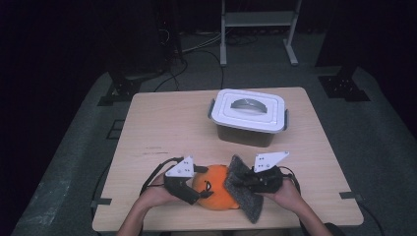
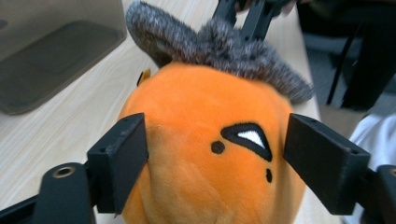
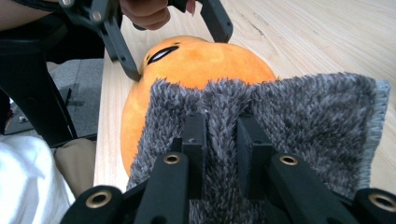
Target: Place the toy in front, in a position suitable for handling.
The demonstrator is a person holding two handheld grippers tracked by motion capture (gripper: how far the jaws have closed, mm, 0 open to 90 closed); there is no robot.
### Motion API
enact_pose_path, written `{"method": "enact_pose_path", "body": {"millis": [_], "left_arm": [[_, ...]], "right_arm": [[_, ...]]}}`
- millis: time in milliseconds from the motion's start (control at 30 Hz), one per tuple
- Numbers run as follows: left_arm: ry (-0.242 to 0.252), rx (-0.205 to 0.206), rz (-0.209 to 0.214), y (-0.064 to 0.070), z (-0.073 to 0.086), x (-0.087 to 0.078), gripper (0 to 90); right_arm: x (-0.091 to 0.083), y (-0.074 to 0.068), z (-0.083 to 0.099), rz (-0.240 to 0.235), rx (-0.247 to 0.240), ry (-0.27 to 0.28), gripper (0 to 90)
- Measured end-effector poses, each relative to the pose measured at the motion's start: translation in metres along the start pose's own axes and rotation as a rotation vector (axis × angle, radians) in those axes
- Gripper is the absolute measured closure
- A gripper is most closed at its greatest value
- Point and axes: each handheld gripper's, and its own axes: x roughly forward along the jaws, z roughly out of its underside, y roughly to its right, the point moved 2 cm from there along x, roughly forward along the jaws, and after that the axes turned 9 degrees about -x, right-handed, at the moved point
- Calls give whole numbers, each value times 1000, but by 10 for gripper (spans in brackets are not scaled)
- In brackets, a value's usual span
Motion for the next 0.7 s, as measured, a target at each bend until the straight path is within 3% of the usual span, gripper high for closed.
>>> {"method": "enact_pose_path", "body": {"millis": [167,400,567,633,700], "left_arm": [[5,-34,24,-4,6,-1,312],[9,-106,57,-17,17,-6,316],[3,-110,57,-19,18,-8,315],[7,-122,54,-20,19,-9,315],[19,-131,50,-22,21,-8,304]], "right_arm": [[-4,6,6,-5,30,7,746],[-7,15,22,10,75,-43,743],[-8,18,25,14,80,-67,743],[-12,16,19,22,76,-41,744],[-15,8,6,11,55,30,743]]}}
